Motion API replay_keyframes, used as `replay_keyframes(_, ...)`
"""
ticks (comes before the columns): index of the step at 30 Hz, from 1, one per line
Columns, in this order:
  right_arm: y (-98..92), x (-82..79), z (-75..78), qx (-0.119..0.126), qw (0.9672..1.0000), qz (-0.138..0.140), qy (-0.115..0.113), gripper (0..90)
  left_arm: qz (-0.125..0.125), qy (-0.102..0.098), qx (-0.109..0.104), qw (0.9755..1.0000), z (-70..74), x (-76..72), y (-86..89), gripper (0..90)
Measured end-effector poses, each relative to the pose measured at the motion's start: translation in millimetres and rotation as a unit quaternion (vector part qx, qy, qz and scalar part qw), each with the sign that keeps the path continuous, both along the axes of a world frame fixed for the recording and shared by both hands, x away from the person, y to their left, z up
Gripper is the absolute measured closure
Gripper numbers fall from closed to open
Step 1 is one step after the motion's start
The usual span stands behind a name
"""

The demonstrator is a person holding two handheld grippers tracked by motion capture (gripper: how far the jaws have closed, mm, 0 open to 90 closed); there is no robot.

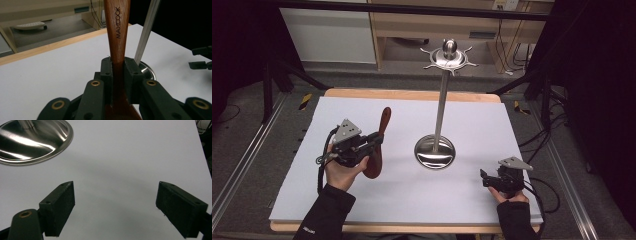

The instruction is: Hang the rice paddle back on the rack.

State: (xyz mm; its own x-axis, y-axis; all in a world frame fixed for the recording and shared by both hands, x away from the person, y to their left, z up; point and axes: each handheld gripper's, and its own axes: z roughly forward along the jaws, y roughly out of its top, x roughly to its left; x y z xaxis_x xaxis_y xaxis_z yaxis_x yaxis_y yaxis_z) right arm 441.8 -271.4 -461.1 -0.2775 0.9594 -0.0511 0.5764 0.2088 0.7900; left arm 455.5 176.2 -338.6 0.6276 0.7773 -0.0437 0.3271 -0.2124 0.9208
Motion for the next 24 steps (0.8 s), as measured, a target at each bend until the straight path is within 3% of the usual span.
replay_keyframes(15,0.0,0.1,-0.1,0.000,1.0000,0.001,0.000,15.8,-0.014,-0.024,-0.025,0.9993,22.3,-2.5,-5.3,78.3)
replay_keyframes(24,-0.2,0.1,0.2,0.001,1.0000,0.001,0.000,15.8,-0.023,-0.046,-0.027,0.9983,40.0,-4.6,-11.9,78.4)
